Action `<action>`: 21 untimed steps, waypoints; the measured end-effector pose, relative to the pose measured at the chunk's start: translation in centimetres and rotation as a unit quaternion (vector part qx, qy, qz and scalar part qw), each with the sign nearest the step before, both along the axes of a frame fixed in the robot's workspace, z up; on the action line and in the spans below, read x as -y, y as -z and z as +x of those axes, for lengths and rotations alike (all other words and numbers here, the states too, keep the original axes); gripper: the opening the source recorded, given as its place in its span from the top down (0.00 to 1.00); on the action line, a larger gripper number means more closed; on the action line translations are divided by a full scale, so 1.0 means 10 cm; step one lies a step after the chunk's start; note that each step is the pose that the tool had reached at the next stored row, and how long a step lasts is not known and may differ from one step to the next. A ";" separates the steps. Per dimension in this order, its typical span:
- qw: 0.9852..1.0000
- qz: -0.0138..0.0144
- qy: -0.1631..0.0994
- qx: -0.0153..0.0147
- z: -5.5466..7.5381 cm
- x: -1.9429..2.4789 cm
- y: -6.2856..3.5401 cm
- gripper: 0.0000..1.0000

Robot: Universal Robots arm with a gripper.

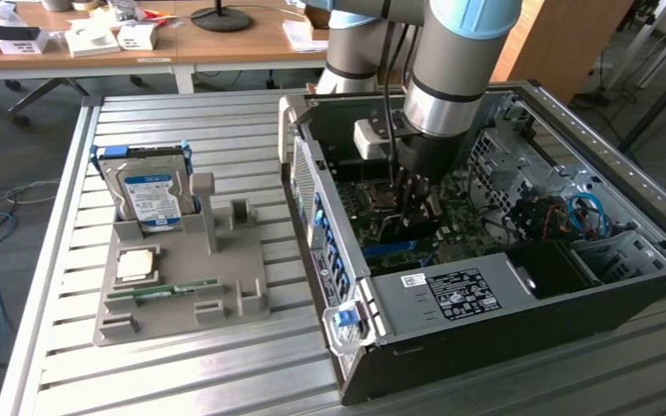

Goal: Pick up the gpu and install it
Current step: 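Insert the gpu into the slot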

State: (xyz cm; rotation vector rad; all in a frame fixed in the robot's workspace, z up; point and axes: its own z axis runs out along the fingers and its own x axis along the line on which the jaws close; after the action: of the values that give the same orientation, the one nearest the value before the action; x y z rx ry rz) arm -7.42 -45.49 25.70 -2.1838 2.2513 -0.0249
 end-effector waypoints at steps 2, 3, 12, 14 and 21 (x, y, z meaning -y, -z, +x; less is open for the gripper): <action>1.000 0.000 0.000 0.000 0.00 0.000 0.003 0.74; 1.000 0.000 0.000 0.000 0.00 0.000 0.003 0.74; 1.000 0.000 0.000 0.000 0.00 0.000 0.025 0.74; 1.000 0.000 0.000 0.000 0.00 0.000 0.025 0.74; 1.000 0.000 0.000 0.000 -0.01 0.000 0.032 0.74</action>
State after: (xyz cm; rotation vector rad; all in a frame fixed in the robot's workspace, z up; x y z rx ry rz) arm -7.48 -45.49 25.38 -2.1838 2.2513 -0.0250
